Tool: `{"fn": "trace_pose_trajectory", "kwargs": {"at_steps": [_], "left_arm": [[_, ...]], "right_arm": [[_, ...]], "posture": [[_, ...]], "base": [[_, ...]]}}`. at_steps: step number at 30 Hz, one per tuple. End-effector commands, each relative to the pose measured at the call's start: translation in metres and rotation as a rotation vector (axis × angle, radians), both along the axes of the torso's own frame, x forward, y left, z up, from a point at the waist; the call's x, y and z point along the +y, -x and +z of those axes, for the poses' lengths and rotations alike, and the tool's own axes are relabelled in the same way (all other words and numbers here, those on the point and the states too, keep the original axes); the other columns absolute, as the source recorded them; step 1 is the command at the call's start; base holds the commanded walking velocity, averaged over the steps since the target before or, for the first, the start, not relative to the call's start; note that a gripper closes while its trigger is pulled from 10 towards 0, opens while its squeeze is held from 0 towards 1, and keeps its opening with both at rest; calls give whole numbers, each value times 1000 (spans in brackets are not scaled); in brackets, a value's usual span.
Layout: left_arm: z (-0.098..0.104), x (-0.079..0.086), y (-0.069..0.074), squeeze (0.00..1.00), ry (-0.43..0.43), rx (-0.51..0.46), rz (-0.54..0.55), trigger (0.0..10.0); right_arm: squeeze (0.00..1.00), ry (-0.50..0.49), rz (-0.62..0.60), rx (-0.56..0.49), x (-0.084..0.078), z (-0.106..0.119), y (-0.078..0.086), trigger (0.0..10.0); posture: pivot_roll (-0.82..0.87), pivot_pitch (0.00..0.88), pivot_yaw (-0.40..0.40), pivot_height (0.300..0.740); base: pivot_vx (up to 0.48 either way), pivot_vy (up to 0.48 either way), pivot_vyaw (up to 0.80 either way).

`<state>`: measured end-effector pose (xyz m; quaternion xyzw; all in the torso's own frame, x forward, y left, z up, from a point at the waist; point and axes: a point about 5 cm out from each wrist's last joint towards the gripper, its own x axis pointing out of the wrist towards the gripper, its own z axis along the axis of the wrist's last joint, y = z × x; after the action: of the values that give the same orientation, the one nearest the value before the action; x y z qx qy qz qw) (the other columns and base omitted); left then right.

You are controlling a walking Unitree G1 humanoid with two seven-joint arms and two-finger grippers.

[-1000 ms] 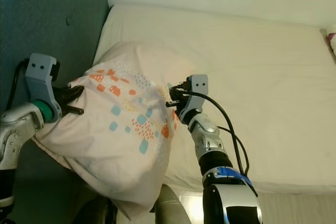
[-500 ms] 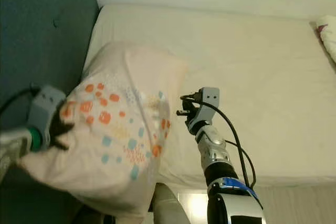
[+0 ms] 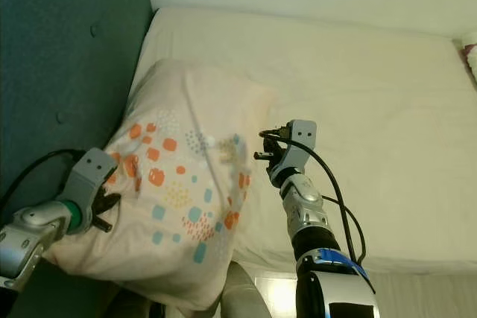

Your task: Clean up the room

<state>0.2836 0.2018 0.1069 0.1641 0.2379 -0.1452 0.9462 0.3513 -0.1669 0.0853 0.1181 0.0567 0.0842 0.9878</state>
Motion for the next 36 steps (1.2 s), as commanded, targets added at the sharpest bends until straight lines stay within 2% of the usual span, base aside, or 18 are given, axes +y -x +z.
{"fn": "trace_pose_trajectory", "kwargs": {"at_steps": [1,3,4,8,9,10,11,13,15,18,21,22,23,24,26,27,34,36], "left_arm": [[10,3,-2,1000,13,-77,18,10000],[16,6,-4,1000,24,-124,35,10000],[35,11,-8,1000,73,-222,60,10000],[47,11,-10,1000,116,-274,56,10000],[52,9,-12,188,139,-287,40,10000],[55,2,-14,0,163,-292,6,10000],[57,-8,-17,0,181,-292,-31,10000],[57,-14,-19,0,188,-290,-53,10000],[52,-29,-30,0,185,-272,-66,10000],[41,-44,-49,0,179,-215,-20,10000],[40,-48,-54,0,187,-204,-3,10000],[34,-56,-66,35,173,-167,36,10000],[34,-56,-66,35,173,-167,36,10000],[32,-59,-69,592,164,-154,43,10000],[30,-60,-74,592,144,-146,63,10000],[27,-59,-80,1000,133,-135,103,10000],[14,-48,-91,1000,132,-69,230,10000],[12,-42,-92,1000,135,-60,259,10000]], "right_arm": [[0,4,-15,25,-3,-10,6,10000],[0,6,-17,26,-3,-10,7,10000],[0,8,-22,28,-4,-11,8,10000],[0,8,-25,29,-6,-12,8,10000],[0,9,-26,30,-6,-12,8,10000],[0,9,-27,30,-6,-12,8,10000],[0,8,-26,29,-5,-11,8,10000],[0,7,-25,27,-4,-11,7,10000],[0,0,-18,19,-1,-9,6,10000],[0,-19,16,-2,8,-7,6,10000],[0,-23,28,-8,10,-6,6,10000],[0,-43,58,-28,18,-4,7,10000],[0,-43,58,-28,18,-4,7,10000],[0,-50,68,-36,21,-3,8,10000],[0,-61,84,-49,25,-1,9,10000],[0,-80,117,-72,32,2,11,10000],[0,-97,202,-132,50,12,20,10000],[0,-67,177,-98,48,7,22,10000]], "posture": [[12,202,13,740],[12,202,13,740],[11,203,12,740],[11,205,9,740],[12,205,9,740],[11,206,8,740],[11,206,6,740],[11,206,6,740],[13,209,4,740],[11,216,5,740],[11,216,5,740],[1,222,7,740],[1,222,7,740],[1,222,7,740],[-3,226,9,740],[-7,230,10,740],[-27,250,14,740],[-37,262,11,740]], "base": [[0,0,0],[0,0,0],[0,0,0],[0,0,0],[0,0,0],[0,0,0],[0,0,0],[0,0,0],[0,0,0],[0,0,0],[0,0,0],[0,0,0],[0,0,0],[0,0,0],[0,0,0],[0,0,0],[0,0,0],[0,0,0]]}}
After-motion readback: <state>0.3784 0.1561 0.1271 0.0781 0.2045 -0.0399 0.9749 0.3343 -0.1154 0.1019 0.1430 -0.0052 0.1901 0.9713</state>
